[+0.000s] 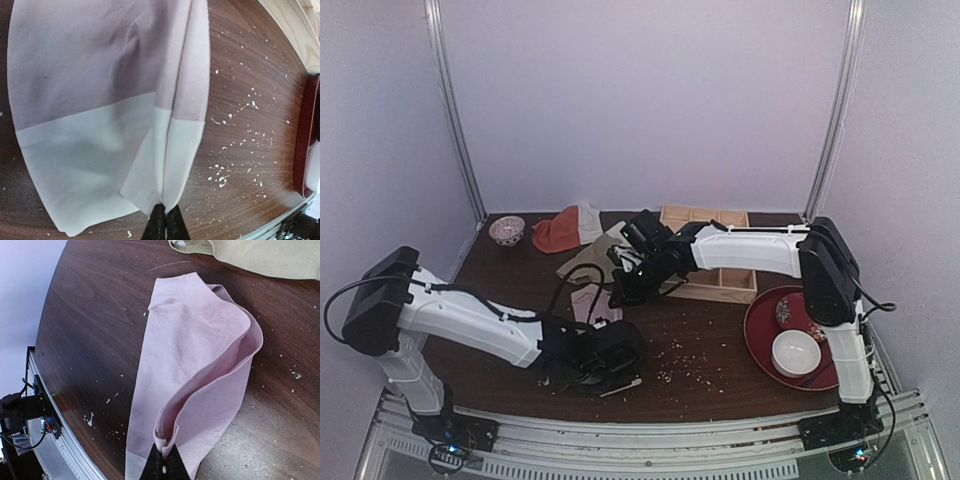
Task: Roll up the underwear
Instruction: Fold the underwear at the center of the board.
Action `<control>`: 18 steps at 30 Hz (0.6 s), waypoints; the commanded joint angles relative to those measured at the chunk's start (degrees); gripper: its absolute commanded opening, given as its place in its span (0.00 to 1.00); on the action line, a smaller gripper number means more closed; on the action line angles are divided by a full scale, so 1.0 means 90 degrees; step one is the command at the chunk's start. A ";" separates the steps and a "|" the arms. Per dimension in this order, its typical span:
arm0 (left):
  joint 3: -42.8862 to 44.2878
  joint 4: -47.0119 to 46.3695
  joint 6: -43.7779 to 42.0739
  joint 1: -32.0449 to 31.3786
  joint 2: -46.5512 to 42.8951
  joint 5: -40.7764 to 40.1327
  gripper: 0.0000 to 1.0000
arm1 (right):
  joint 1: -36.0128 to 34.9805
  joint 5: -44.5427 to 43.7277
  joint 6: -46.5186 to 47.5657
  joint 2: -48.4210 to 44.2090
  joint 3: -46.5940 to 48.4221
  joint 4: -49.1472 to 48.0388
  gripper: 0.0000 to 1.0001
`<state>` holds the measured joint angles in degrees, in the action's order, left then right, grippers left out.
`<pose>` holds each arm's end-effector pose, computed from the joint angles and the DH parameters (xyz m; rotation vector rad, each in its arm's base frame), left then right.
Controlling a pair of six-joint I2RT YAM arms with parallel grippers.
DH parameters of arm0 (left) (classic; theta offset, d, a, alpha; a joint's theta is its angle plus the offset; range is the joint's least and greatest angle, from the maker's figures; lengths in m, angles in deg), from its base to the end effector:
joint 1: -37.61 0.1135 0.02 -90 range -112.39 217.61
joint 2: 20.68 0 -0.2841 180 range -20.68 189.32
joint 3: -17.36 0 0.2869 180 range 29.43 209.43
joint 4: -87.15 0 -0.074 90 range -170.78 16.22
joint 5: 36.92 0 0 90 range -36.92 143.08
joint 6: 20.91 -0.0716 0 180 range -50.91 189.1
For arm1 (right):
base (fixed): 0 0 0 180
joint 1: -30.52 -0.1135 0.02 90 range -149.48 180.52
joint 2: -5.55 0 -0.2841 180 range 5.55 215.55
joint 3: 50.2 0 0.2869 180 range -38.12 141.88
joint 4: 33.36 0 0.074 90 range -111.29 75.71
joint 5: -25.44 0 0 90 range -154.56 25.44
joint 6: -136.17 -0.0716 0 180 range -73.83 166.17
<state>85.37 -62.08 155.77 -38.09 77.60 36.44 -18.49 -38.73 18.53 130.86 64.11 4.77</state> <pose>0.1132 -0.3610 0.1252 -0.3615 2.6904 -0.6315 0.3414 0.4405 0.1859 -0.7120 2.5554 1.0862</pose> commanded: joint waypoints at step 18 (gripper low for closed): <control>-0.1220 -0.0945 0.1611 -0.0493 -0.1002 -0.0895 0.00 | -0.0348 -0.0107 0.0263 0.0701 0.1150 0.0747 0.00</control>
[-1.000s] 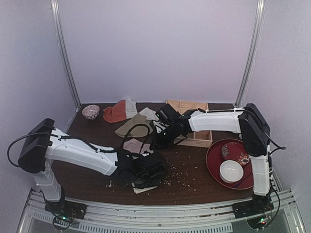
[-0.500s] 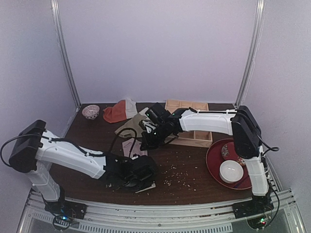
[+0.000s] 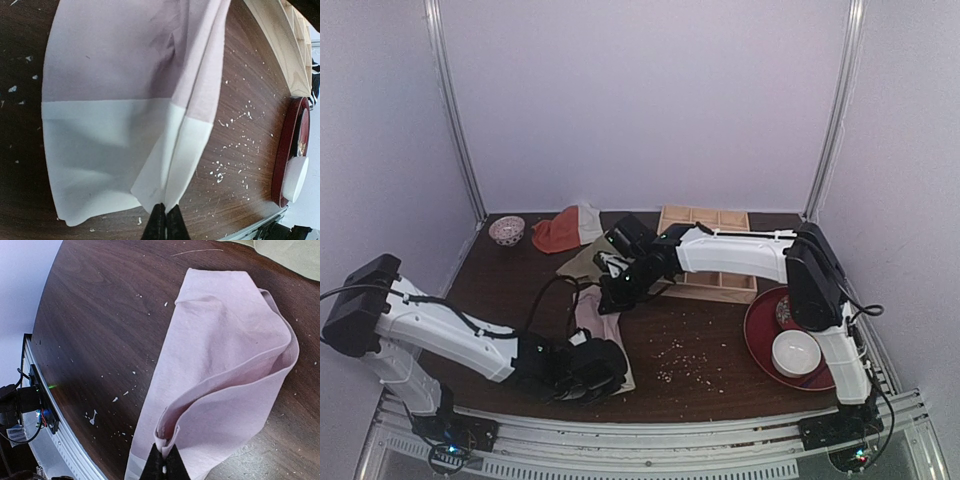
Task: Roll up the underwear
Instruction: Fold the underwear at the center of the board.
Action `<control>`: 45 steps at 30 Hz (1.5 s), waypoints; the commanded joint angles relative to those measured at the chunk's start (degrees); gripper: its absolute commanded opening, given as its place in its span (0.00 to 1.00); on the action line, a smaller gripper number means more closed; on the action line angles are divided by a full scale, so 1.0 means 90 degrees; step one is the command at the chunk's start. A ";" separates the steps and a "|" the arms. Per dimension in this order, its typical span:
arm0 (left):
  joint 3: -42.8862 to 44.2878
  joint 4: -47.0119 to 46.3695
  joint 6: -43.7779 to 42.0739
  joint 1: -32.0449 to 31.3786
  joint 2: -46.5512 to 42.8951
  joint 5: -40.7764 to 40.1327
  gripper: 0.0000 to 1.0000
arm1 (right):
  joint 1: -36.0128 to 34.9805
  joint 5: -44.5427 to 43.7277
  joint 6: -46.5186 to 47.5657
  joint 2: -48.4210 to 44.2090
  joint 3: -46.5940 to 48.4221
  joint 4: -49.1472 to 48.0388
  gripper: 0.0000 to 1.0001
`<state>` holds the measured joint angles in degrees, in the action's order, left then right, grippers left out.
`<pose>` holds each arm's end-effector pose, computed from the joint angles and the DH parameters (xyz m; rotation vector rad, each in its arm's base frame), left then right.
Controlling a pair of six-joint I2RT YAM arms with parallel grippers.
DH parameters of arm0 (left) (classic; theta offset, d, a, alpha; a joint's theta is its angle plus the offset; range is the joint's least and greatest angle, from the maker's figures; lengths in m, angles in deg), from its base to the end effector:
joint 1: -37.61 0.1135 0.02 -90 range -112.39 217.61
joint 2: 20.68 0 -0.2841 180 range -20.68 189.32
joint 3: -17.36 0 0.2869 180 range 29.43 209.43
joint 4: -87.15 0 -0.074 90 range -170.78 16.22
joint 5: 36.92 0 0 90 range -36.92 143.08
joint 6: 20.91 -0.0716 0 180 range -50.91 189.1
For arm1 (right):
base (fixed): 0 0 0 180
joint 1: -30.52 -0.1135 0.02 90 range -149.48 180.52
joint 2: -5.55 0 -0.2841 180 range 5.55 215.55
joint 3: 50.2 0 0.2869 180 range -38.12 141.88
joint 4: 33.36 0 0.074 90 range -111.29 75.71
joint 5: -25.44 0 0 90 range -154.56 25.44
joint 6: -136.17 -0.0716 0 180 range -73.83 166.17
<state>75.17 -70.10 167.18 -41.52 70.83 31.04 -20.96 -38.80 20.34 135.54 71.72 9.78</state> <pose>0.0912 -0.3325 0.1213 -0.5880 2.5799 -0.7835 0.3328 0.4680 0.1829 -0.8067 2.5697 1.0698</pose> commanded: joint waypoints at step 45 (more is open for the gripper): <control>-0.0867 0.0693 0.1639 -0.0648 -0.0855 -0.0735 0.09 | -0.0329 0.0019 -0.0087 0.1083 0.1575 0.0532 0.00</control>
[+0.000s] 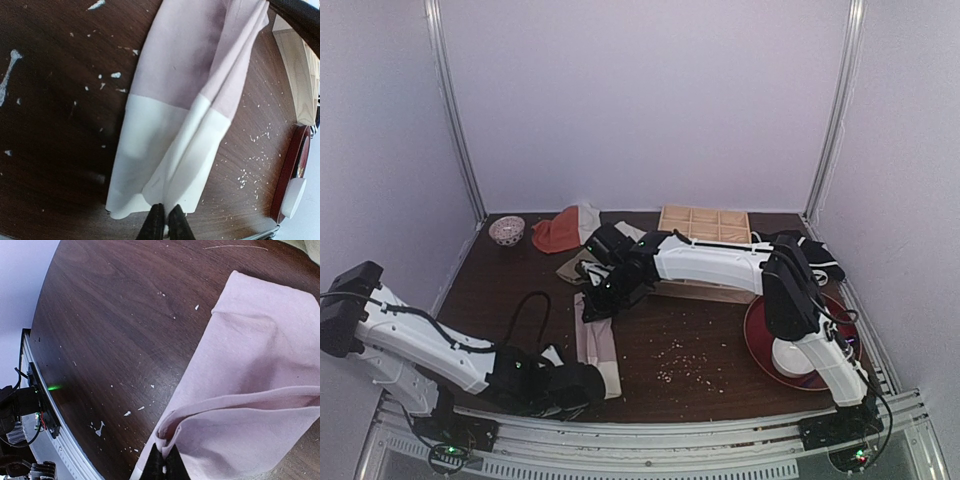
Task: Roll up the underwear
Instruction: Fold the underwear at the center of the board.
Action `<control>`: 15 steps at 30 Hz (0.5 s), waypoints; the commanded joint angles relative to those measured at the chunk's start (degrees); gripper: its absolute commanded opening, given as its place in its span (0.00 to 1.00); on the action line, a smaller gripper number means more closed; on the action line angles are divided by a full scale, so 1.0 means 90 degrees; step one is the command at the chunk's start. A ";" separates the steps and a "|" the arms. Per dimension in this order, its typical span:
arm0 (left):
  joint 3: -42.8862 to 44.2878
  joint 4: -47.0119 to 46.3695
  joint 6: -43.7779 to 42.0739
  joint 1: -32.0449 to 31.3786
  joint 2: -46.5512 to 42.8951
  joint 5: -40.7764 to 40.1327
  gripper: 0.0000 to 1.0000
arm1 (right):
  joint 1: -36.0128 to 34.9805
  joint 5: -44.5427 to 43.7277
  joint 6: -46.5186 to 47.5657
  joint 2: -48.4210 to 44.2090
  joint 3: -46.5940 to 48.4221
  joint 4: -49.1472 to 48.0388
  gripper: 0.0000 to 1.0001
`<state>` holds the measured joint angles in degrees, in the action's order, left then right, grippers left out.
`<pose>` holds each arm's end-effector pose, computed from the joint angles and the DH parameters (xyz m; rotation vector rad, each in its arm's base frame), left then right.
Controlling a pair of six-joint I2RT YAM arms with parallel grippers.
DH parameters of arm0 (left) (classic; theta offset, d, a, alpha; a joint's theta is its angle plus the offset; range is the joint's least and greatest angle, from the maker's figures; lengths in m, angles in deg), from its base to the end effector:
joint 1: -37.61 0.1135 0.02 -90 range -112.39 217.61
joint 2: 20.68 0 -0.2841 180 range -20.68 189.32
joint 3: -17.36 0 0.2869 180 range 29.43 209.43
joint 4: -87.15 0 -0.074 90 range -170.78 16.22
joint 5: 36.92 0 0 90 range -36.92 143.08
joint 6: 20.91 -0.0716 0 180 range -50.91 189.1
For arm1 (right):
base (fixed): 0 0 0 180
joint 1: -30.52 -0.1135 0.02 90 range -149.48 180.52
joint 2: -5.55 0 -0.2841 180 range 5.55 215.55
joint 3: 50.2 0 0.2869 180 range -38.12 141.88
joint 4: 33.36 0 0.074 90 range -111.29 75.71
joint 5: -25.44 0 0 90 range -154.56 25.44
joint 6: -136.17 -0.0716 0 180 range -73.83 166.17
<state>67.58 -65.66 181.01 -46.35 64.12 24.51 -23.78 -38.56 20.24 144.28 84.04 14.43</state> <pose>0.0651 -0.2900 0.1130 -0.7960 2.5028 -0.7449 0.3271 0.5090 0.1690 -0.8744 2.5843 1.0788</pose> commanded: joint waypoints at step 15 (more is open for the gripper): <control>0.0591 0.2253 0.0436 -0.0428 -0.0793 -0.0557 0.55 | -0.0043 0.0012 -0.0097 0.0232 0.0411 0.0024 0.01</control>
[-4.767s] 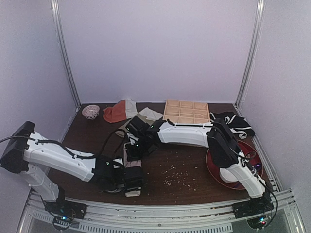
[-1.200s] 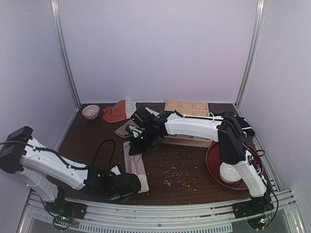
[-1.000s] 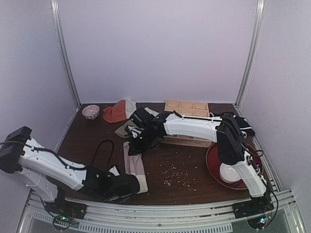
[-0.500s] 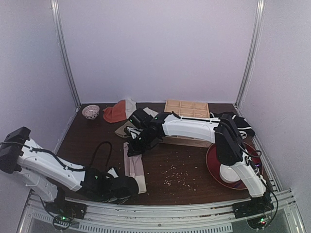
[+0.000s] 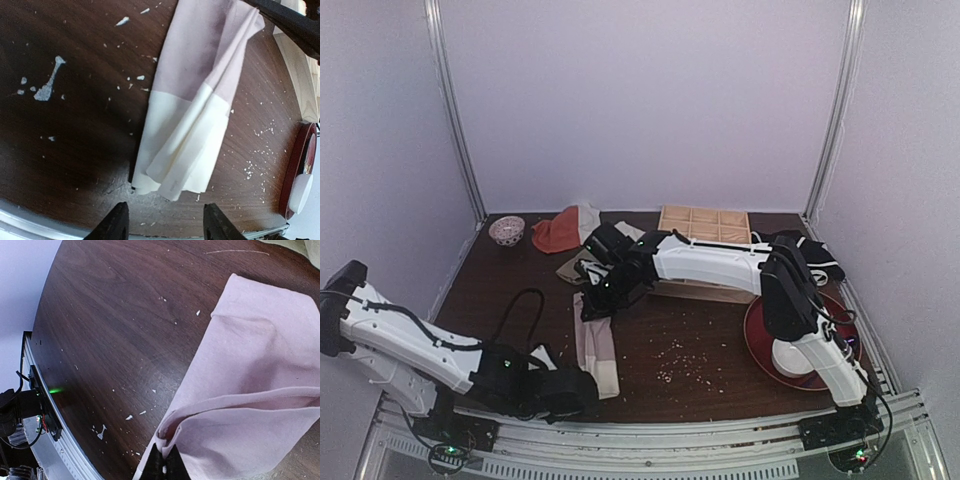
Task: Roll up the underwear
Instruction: Fold the underwear at the center of the board.
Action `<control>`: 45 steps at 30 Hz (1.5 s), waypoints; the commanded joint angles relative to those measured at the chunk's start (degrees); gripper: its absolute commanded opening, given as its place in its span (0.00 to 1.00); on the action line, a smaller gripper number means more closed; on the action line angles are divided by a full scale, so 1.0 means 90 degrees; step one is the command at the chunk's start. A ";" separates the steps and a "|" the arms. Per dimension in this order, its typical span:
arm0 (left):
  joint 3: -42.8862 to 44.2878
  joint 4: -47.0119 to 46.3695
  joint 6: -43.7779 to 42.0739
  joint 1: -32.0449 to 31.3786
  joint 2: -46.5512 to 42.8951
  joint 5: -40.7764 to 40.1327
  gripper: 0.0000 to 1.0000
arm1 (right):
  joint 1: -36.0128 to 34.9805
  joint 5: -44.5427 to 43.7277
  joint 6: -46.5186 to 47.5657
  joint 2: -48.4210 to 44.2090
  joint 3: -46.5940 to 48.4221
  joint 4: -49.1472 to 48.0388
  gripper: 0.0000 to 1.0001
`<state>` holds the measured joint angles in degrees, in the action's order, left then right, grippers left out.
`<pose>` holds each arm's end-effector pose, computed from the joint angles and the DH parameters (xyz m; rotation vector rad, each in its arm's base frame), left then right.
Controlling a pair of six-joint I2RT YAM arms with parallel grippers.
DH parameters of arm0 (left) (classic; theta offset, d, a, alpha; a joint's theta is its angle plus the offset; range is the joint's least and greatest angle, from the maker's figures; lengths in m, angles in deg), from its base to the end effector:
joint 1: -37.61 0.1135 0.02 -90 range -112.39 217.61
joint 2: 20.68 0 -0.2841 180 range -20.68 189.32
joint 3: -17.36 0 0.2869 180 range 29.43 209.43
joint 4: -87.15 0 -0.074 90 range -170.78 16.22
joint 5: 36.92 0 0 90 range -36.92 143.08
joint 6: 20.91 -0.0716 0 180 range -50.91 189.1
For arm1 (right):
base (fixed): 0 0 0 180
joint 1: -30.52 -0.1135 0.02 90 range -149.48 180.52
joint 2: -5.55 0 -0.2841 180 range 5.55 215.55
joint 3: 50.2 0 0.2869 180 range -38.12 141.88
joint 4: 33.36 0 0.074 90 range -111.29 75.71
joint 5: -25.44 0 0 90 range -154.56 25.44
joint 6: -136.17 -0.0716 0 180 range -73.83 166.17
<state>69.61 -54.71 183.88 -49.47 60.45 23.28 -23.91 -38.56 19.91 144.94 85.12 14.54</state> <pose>0.0498 -0.2784 0.1303 -0.7684 2.5212 -0.6581 0.3276 0.5121 0.1691 -0.8707 2.5821 1.0840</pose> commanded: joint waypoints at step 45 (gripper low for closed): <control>-0.0433 0.2314 0.1069 -0.0245 -0.2033 -0.1260 0.62 | -0.0120 0.0430 -0.0415 0.0952 0.0770 -0.0691 0.06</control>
<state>65.90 -34.36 188.71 -51.35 42.04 12.59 -24.63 -35.76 17.44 153.01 91.00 10.54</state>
